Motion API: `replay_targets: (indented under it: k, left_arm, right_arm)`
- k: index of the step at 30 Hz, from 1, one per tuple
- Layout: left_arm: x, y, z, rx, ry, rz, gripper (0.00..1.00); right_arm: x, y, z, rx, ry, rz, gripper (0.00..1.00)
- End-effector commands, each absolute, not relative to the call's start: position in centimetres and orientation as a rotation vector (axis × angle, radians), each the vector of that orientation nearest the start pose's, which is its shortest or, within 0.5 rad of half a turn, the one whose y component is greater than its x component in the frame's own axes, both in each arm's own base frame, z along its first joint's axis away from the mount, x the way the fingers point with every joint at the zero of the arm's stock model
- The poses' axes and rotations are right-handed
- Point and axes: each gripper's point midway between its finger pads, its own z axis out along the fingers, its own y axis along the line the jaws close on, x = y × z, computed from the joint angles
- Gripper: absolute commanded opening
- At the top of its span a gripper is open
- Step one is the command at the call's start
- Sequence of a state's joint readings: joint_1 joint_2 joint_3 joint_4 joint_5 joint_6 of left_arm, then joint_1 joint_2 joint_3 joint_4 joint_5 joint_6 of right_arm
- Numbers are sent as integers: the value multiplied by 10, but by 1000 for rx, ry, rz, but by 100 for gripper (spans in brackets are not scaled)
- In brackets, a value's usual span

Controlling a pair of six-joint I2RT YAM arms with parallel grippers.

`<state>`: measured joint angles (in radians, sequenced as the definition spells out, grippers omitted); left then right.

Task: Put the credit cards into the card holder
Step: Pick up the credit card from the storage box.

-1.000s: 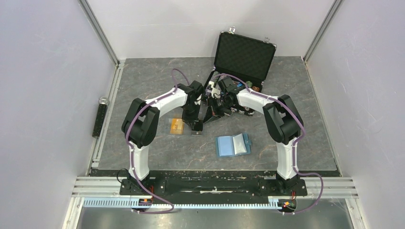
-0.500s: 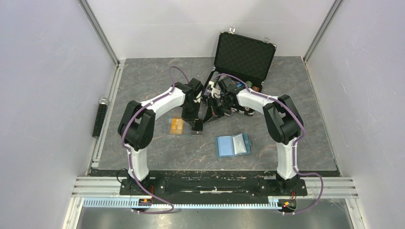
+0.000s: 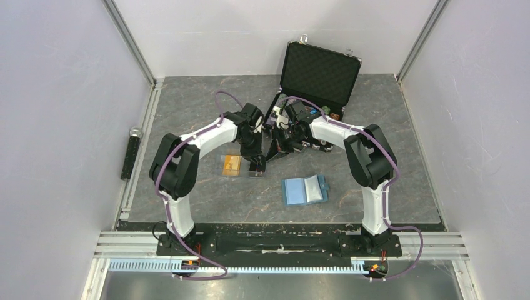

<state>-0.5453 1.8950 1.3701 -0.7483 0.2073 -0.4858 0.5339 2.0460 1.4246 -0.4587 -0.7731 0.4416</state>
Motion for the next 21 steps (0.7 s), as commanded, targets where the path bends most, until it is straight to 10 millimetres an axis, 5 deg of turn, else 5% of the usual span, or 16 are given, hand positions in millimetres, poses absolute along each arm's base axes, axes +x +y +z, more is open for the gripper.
replay_targets:
  k: [1, 4, 7, 13, 18, 21]
  left_arm:
    - [305, -254, 63, 65, 2889, -582, 21]
    - [305, -250, 62, 53, 2890, -563, 2]
    - [309, -252, 77, 45, 2842, -592, 2]
    - [316, -245, 128, 6, 2688, -611, 2]
    - [312, -240, 168, -11, 2559, -697, 2]
    - [303, -246, 189, -4, 2480, -851, 2]
  right_arm:
    - [297, 338, 67, -451, 2753, 1325, 1]
    - [299, 339, 70, -460, 2742, 1327, 1]
    - [303, 339, 79, -471, 2711, 1322, 5]
    - [323, 338, 122, -496, 2563, 1267, 53]
    - [332, 326, 161, -497, 2426, 1256, 79]
    - [329, 315, 182, -482, 2345, 1297, 86]
